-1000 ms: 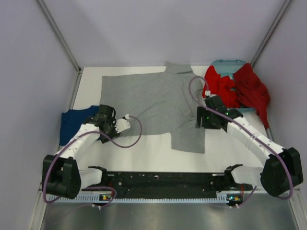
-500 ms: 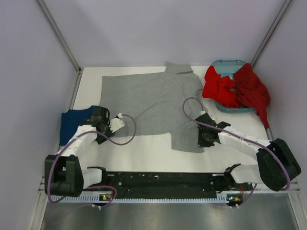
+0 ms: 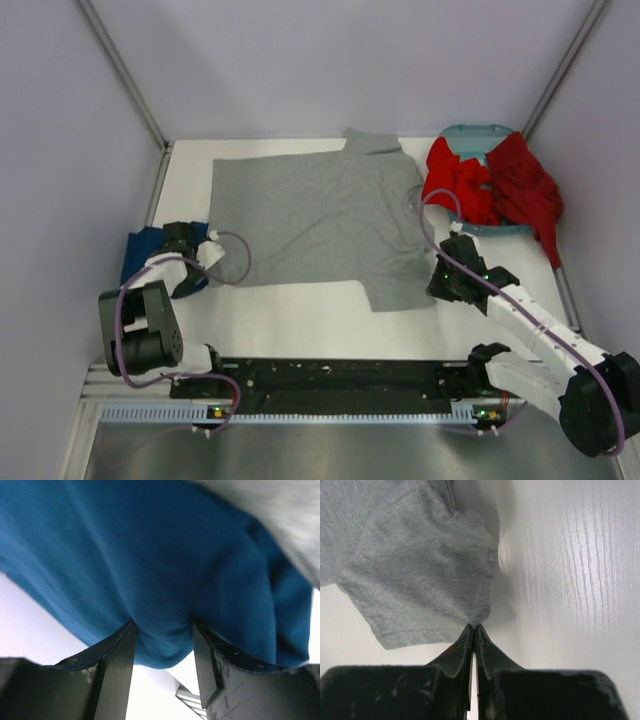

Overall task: Fold and stack the t-shirts
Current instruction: Flatten out the tshirt, then grap the side of the flattened tshirt closest away from the robot with both arms

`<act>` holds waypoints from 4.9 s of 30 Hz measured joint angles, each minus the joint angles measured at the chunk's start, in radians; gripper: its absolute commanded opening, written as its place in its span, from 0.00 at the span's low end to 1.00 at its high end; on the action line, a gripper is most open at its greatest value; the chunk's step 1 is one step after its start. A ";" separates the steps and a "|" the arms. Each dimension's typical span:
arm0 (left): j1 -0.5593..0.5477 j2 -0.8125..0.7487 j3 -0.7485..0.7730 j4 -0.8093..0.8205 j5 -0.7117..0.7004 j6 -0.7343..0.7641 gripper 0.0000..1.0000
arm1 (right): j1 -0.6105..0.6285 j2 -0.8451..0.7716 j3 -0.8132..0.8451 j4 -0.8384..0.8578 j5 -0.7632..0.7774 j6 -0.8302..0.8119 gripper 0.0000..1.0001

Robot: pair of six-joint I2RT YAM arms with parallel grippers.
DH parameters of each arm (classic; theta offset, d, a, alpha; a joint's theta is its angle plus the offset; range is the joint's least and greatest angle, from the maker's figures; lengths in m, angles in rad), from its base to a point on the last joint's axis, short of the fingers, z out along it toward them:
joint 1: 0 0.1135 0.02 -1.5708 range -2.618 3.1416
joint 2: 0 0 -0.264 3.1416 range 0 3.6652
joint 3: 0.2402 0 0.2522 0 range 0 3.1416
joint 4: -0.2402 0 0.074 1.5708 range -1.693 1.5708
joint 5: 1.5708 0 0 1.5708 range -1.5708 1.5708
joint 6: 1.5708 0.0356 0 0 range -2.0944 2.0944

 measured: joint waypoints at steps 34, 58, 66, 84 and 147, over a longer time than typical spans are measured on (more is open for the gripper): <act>-0.262 -0.015 0.014 -0.179 0.140 0.028 0.55 | -0.023 -0.134 0.045 -0.104 -0.123 -0.002 0.00; -0.251 -0.133 0.179 -0.336 0.064 -0.277 0.59 | -0.032 -0.148 0.099 -0.183 -0.085 -0.055 0.00; -0.029 0.056 0.153 -0.260 -0.013 -0.358 0.56 | -0.034 -0.088 0.100 -0.186 -0.076 -0.067 0.00; -0.030 0.128 0.135 -0.280 0.098 -0.392 0.08 | -0.034 -0.093 0.100 -0.192 -0.044 -0.066 0.00; -0.402 -0.186 0.206 -0.457 0.072 -0.217 0.00 | -0.045 -0.053 0.406 -0.374 -0.172 -0.193 0.00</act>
